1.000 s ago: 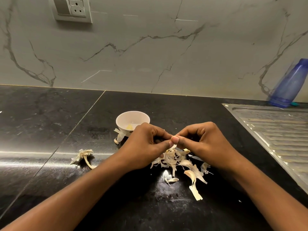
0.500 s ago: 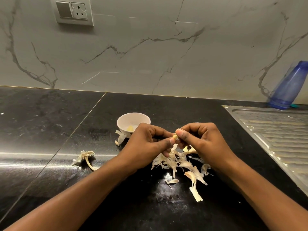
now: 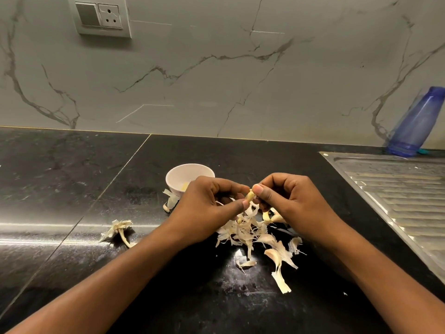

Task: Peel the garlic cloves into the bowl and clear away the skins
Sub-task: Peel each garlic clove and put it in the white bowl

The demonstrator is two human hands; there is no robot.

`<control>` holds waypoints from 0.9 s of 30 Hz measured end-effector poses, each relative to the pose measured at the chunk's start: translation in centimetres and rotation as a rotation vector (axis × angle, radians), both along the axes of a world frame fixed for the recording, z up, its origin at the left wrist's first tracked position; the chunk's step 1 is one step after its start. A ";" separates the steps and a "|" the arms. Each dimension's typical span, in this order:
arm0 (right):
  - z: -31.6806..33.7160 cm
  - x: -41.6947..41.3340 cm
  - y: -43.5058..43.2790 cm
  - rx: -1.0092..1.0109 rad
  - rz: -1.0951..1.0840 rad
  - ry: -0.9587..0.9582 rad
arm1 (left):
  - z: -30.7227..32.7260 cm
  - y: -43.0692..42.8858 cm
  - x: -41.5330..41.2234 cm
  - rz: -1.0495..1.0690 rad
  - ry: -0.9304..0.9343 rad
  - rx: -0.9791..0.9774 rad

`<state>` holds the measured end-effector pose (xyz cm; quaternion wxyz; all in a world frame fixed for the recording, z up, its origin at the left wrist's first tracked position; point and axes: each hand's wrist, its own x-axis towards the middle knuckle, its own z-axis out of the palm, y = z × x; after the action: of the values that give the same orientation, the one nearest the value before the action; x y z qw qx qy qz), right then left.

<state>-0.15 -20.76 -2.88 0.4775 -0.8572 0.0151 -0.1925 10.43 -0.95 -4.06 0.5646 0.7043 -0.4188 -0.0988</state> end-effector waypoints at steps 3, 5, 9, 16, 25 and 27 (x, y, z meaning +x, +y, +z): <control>-0.1 0.0 0.1 -0.139 0.001 -0.008 | 0.0 0.1 0.1 0.032 -0.010 -0.016; -0.2 0.0 0.3 -0.156 0.028 -0.010 | 0.1 0.1 0.0 0.018 -0.001 -0.020; -0.3 0.0 0.2 -0.142 0.055 -0.015 | 0.1 0.1 0.0 -0.001 -0.011 -0.006; -0.2 0.2 0.4 -0.071 0.041 -0.026 | 0.2 0.0 -0.2 0.006 0.062 -0.055; 0.2 0.0 0.5 -0.004 0.010 -0.059 | 0.7 0.0 -0.5 -0.029 0.337 -0.160; 0.3 0.0 0.5 -0.010 0.006 -0.064 | 0.7 0.1 -0.5 -0.050 0.346 -0.146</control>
<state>-0.11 -20.28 -2.61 0.4741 -0.8529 -0.0035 -0.2184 9.93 -0.89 -3.32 0.6751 0.6233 -0.3390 -0.2020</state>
